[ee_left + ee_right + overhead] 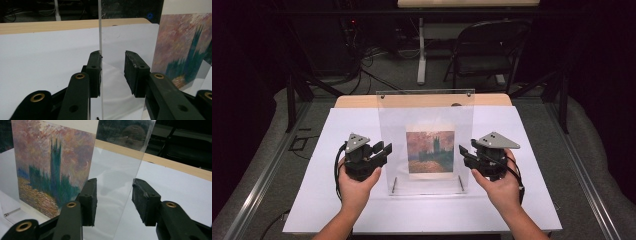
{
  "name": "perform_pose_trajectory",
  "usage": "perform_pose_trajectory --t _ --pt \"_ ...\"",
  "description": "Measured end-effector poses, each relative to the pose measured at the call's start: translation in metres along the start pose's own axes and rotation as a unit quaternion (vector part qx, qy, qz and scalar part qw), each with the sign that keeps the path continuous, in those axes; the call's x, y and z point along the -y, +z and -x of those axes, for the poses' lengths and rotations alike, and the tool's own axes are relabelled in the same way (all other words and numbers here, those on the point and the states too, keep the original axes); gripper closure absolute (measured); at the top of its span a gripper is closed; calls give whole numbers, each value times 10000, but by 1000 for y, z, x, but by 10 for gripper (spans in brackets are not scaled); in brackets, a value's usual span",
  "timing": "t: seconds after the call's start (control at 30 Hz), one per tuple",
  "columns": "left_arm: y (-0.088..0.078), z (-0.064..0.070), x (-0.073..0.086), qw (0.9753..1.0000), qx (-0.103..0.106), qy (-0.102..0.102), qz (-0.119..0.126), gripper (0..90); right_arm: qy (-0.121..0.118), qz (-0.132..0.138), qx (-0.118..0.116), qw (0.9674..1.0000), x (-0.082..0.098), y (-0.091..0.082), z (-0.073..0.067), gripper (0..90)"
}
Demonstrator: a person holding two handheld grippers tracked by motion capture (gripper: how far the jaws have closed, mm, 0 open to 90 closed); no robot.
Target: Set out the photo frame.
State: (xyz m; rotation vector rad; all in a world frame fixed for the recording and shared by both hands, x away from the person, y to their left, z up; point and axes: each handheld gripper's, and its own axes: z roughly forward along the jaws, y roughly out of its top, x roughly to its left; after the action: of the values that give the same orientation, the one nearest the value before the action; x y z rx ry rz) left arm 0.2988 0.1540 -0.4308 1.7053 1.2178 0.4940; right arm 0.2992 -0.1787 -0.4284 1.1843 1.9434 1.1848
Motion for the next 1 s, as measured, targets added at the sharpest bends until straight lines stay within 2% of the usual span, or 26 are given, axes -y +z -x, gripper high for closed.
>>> perform_pose_trajectory --t 0.27,0.43,0.67,0.83,1.0 --pt "-10 6 11 9999 -18 87 147 667 36 175 42 9998 10 -12 -6 616" --pt "-14 8 16 9997 -17 124 206 663 16 170 38 9998 12 -17 -7 629" --pt "-14 8 17 9997 34 56 240 655 23 191 46 9998 13 -17 -8 630" --pt "-16 7 19 9996 109 60 237 646 54 183 -50 9998 14 -19 -6 644" --pt "-18 4 21 9993 306 36 221 637 156 187 -204 9995 17 -24 -2 678"
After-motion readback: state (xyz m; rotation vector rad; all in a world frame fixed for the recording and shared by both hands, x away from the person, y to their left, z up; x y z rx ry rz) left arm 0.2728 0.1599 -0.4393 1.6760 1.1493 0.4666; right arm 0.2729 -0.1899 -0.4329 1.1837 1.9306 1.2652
